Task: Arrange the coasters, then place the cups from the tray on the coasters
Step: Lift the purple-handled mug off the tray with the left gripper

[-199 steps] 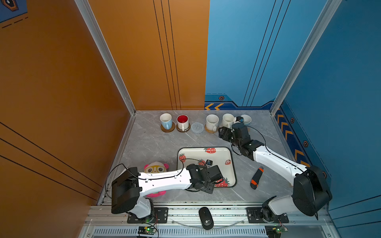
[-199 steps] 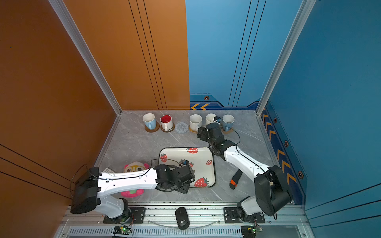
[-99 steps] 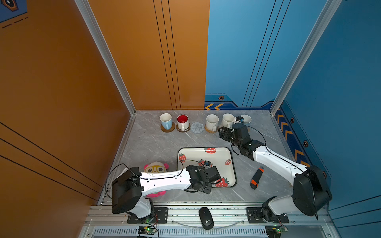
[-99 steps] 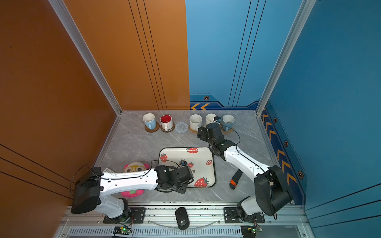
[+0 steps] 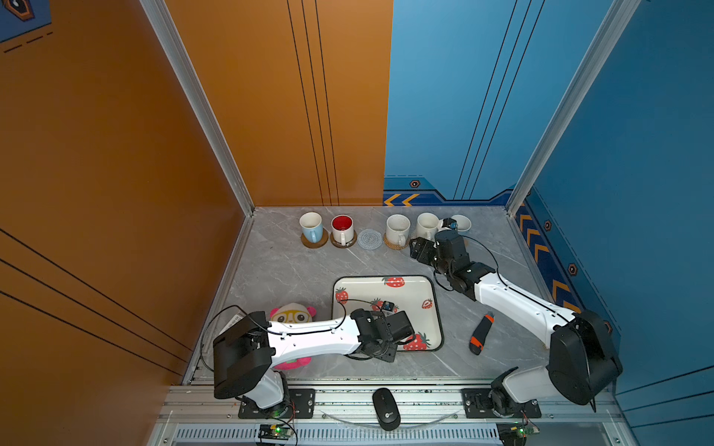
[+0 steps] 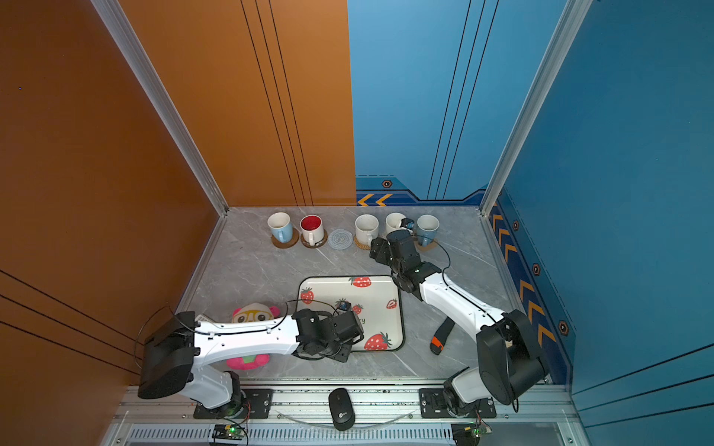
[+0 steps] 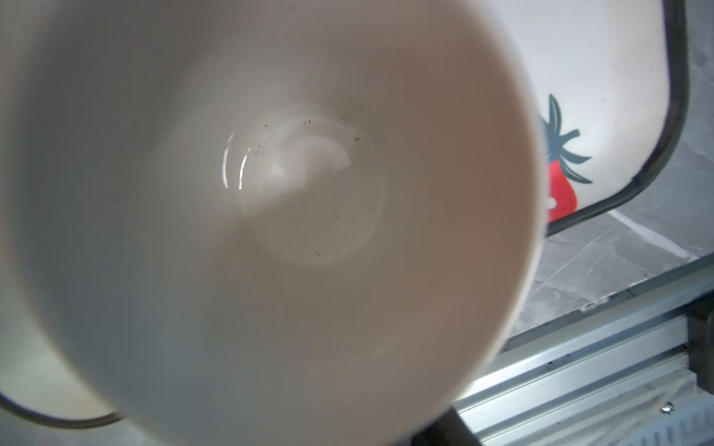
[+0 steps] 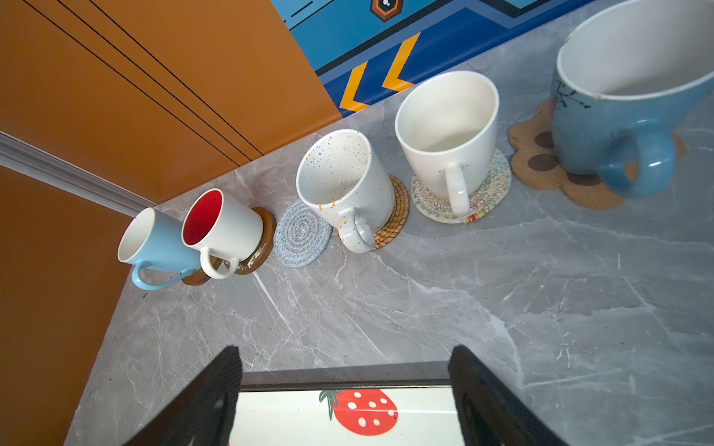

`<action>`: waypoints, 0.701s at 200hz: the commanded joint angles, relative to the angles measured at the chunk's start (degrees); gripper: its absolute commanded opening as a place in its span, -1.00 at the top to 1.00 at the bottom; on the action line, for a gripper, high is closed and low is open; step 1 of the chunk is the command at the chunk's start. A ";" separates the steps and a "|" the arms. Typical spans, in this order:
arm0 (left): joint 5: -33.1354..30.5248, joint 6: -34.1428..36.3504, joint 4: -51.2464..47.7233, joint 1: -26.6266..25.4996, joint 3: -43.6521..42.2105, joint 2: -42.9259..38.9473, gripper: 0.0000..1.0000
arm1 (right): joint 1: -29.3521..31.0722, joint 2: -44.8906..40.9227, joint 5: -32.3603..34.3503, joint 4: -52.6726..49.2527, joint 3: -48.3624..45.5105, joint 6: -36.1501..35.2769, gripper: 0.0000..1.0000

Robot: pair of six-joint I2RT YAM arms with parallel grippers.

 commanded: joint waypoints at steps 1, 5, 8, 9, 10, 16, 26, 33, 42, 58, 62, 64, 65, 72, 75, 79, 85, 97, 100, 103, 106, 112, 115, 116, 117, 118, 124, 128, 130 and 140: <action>-0.94 0.97 -0.67 0.06 1.04 1.32 0.14 | -0.28 0.76 -0.81 -0.14 -0.07 0.62 -0.66; -0.93 0.97 -0.66 0.10 0.99 1.35 0.15 | -0.28 0.83 -0.85 -0.13 -0.02 0.59 -0.66; -1.03 0.97 -0.67 0.05 1.03 1.44 0.15 | -0.29 0.84 -0.78 -0.14 0.09 0.65 -0.66; -1.03 0.97 -0.67 0.05 1.04 1.47 0.16 | -0.33 0.85 -0.82 -0.05 0.09 0.60 -0.66; -1.04 0.97 -0.67 0.04 1.04 1.48 0.16 | -0.35 0.85 -0.79 -0.05 0.07 0.62 -0.66; -1.04 1.02 -0.60 0.07 1.04 1.58 0.18 | -0.28 0.85 -0.80 -0.10 0.08 0.61 -0.66; -1.04 1.10 -0.41 0.09 1.01 1.57 0.20 | -0.33 0.93 -0.80 -0.01 0.05 0.58 -0.66; -1.04 1.15 -0.32 0.10 1.13 1.59 0.22 | -0.31 0.86 -0.88 -0.01 0.16 0.72 -0.65; -1.04 1.21 -0.23 0.04 1.07 1.65 0.27 | -0.34 1.01 -0.90 -0.05 0.15 0.64 -0.66; -1.12 1.33 -0.19 0.13 1.02 1.85 0.35 | -0.28 1.14 -1.02 0.12 0.10 0.70 -0.66; -1.13 1.32 -0.14 0.13 1.13 1.85 0.36 | -0.28 1.15 -1.02 0.12 0.22 0.70 -0.66; -1.13 1.32 -0.14 0.17 1.15 1.89 0.36 | -0.30 1.19 -1.09 0.12 0.21 0.72 -0.66; -1.13 1.28 -0.14 0.15 1.10 1.91 0.36 | -0.29 1.19 -1.10 0.12 0.20 0.72 -0.66; -1.12 1.24 -0.14 0.20 1.03 1.93 0.39 | -0.36 1.29 -1.15 0.04 0.26 0.70 -0.66; -1.13 1.21 -0.14 0.16 1.02 1.92 0.40 | -0.38 1.36 -1.12 -0.11 0.39 0.64 -0.66; -1.13 1.31 -0.15 0.08 1.03 1.98 0.42 | -0.40 1.36 -1.15 -0.28 0.48 0.60 -0.66; -1.12 1.32 -0.16 0.04 1.02 1.99 0.45 | -0.37 1.37 -1.22 -0.69 0.74 0.51 -0.66; -1.30 1.41 -0.14 0.05 1.04 1.88 0.52 | -0.37 1.24 -1.37 -1.76 1.32 0.25 -0.66; -1.37 1.49 -0.16 0.04 0.96 1.95 0.54 | -0.31 1.20 -1.46 -1.88 1.30 0.17 -0.66; -1.43 1.50 -0.14 0.05 1.02 1.86 0.57 | -0.28 1.08 -1.54 -2.02 1.32 0.17 -0.65; -1.47 1.57 -0.14 0.14 1.04 1.91 0.60 | -0.32 1.03 -1.62 -2.07 1.32 0.11 -0.65; -1.48 1.65 -0.14 0.17 1.00 1.93 0.67 | -0.18 0.86 -1.59 -2.03 1.32 0.11 -0.66; -1.41 1.67 -0.14 0.14 1.04 1.93 0.70 | -0.11 0.78 -1.60 -1.95 1.27 0.14 -0.66; -1.36 1.72 -0.14 0.13 1.04 1.93 0.72 | -0.11 0.77 -1.62 -1.97 1.29 0.12 -0.66; -1.33 1.74 -0.14 0.13 1.04 1.93 0.73 | -0.11 0.77 -1.63 -1.93 1.31 0.11 -0.66; -1.32 1.75 -0.14 0.13 1.04 1.93 0.74 | -0.06 0.67 -1.59 -1.91 1.23 0.15 -0.66; -1.23 1.82 -0.14 0.22 1.04 1.98 0.79 | -0.04 0.58 -1.50 -1.81 1.15 0.19 -0.66; -1.15 1.94 -0.14 0.31 1.13 1.95 0.83 | 0.01 0.56 -1.58 -1.75 1.11 0.19 -0.66; -1.13 1.98 -0.14 0.31 1.02 1.98 0.85 | 0.06 0.58 -1.56 -1.80 1.14 0.19 -0.66; -1.13 2.11 -0.14 0.36 2.74 1.97 0.96 | 0.03 0.58 -1.66 -2.05 1.31 0.07 -0.66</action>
